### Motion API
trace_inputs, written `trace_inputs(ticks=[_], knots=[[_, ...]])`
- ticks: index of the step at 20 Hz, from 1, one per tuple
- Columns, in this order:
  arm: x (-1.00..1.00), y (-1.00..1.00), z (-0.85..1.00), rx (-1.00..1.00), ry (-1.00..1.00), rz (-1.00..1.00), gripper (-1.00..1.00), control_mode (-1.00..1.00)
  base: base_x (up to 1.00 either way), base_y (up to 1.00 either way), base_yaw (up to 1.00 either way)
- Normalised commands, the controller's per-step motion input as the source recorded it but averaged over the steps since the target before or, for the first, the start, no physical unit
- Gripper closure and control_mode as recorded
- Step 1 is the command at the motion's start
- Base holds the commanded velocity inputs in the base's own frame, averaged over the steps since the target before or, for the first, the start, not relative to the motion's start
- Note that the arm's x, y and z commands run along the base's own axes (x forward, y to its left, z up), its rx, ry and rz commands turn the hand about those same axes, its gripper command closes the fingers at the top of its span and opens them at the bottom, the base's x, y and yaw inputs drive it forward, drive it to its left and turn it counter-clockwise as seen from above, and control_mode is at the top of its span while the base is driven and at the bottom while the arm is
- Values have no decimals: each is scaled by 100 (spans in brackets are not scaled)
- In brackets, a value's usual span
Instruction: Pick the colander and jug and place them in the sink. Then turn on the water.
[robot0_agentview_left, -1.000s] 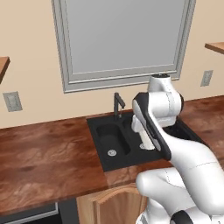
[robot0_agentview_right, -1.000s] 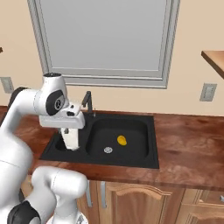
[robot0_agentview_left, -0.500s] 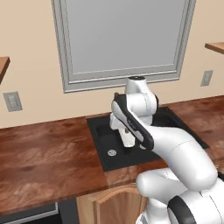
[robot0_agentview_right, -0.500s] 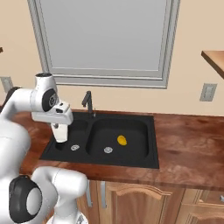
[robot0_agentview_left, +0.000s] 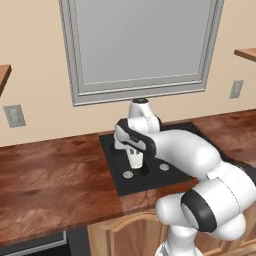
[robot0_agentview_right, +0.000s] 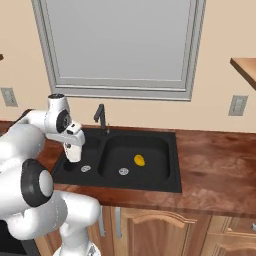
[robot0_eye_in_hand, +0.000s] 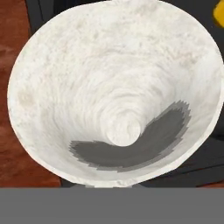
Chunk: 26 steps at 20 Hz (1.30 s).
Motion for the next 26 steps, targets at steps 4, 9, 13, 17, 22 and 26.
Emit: trace_inputs(ticks=[4,9,13,17,22,26], knots=[[69,22,-59,-2,0,-15,100,-100,0,0,0],[56,13,-59,-2,0,-13,100,-100,0,0,0],[51,2,-52,-2,0,-9,100,-100,0,0,0],[67,1,-48,0,4,-8,100,-100,0,0,0],[65,17,-44,0,3,-6,100,-100,0,0,0],[55,31,-37,-5,0,-3,100,-100,0,0,0]])
